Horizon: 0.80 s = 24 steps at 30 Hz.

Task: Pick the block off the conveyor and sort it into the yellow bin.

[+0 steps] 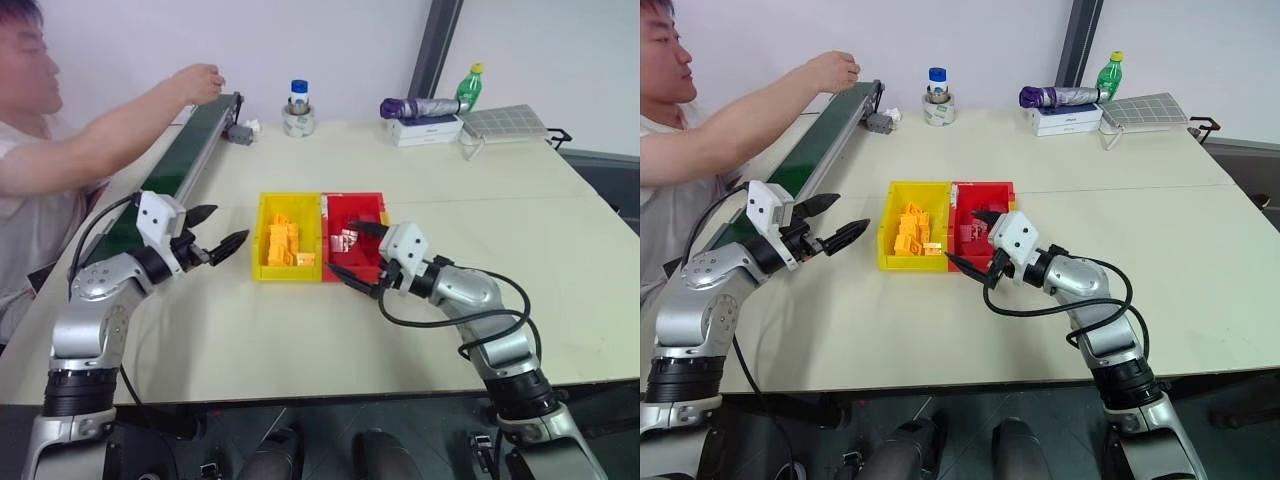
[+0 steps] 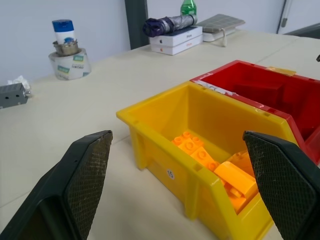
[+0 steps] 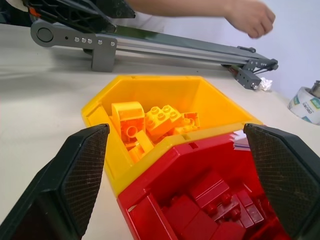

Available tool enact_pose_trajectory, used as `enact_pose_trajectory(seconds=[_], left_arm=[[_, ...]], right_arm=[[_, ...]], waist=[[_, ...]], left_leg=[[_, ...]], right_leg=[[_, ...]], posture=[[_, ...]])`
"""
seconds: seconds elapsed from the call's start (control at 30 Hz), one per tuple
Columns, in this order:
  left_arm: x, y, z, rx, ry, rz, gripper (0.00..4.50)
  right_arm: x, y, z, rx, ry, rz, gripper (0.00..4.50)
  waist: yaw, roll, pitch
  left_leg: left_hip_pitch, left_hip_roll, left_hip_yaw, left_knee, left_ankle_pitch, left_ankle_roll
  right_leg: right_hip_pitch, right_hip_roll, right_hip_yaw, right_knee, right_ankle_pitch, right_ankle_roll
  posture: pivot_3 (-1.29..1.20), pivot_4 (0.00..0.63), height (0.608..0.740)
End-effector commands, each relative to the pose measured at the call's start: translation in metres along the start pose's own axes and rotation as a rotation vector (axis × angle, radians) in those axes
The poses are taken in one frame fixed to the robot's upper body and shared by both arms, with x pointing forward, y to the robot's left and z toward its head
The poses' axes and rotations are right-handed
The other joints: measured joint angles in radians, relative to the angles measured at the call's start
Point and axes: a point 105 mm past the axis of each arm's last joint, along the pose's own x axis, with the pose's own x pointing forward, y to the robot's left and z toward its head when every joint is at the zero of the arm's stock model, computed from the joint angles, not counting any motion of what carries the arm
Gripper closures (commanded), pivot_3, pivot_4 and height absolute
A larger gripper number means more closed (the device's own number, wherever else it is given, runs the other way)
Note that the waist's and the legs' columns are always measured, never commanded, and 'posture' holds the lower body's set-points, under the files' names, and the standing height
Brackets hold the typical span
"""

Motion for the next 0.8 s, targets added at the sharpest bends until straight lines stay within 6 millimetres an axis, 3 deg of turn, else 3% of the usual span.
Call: enact_pose_trajectory(seconds=[0.03,0.43,0.8], left_arm=[[-0.001,-0.002,0.010,0.033,-0.031,-0.013,0.09],[0.002,-0.002,0.015,0.040,-0.049,-0.035,0.09],[-0.012,-0.009,0.018,-0.009,-0.088,-0.085,0.09]], right_arm=[[0.000,-0.001,0.013,-0.025,-0.044,-0.001,0.00],[0.001,-0.001,0.013,-0.020,-0.045,-0.011,0.00],[0.002,-0.001,0.012,-0.018,-0.045,-0.002,0.00]], waist=[[0.000,0.000,0.000],[0.000,0.000,0.000],[-0.001,0.000,0.000]], left_leg=[[0.000,0.000,0.000,0.000,0.000,0.000],[0.000,0.000,0.000,0.000,0.000,0.000],[0.000,0.000,0.000,0.000,0.000,0.000]], right_leg=[[0.000,0.000,0.000,0.000,0.000,0.000],[0.000,0.000,0.000,0.000,0.000,0.000],[0.000,0.000,0.000,0.000,0.000,0.000]], posture=[[0.00,0.150,0.740],[0.00,0.150,0.740],[0.00,0.150,0.740]])
